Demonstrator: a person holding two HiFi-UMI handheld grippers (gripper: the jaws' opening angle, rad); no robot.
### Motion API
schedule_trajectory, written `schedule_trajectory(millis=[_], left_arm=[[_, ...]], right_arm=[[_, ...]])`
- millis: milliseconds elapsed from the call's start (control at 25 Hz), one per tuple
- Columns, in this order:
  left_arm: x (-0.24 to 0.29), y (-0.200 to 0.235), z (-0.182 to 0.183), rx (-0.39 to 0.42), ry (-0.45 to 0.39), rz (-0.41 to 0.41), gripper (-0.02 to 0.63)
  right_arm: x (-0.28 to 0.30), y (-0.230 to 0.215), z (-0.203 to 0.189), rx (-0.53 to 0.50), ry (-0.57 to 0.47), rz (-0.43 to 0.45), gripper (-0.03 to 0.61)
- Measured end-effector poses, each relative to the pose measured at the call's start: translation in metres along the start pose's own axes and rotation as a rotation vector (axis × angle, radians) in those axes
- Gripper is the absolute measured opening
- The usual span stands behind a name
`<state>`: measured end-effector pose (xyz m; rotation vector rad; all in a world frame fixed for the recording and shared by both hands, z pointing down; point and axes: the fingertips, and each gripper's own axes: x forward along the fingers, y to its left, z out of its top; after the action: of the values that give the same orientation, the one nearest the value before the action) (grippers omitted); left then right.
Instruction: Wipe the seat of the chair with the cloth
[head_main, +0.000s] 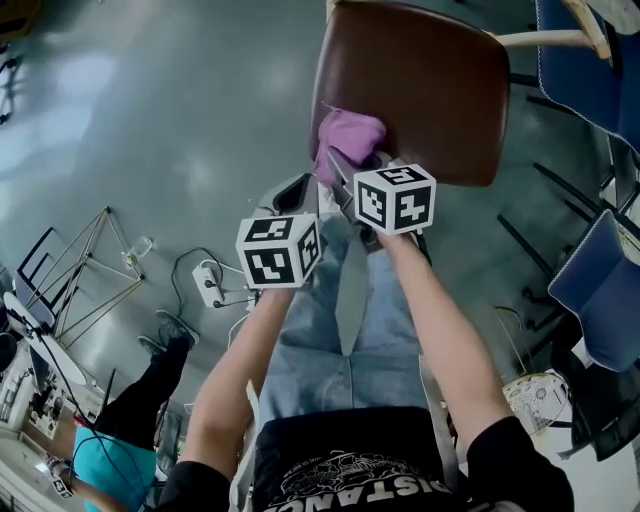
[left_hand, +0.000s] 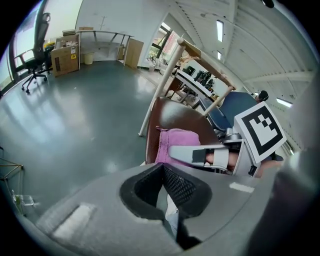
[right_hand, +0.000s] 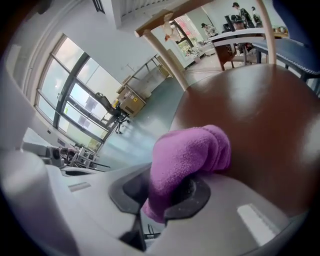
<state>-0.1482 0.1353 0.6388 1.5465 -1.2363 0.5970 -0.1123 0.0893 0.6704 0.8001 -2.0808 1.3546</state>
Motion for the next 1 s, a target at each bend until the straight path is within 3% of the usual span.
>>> schedule_trajectory(millis=[1000], left_arm=[[0.081,-0.160,-0.008,0.061,0.039,-0.041,0.000]], right_arm=[[-0.129,-0.159,-0.007,0.006,-0.009,-0.084,0.064]])
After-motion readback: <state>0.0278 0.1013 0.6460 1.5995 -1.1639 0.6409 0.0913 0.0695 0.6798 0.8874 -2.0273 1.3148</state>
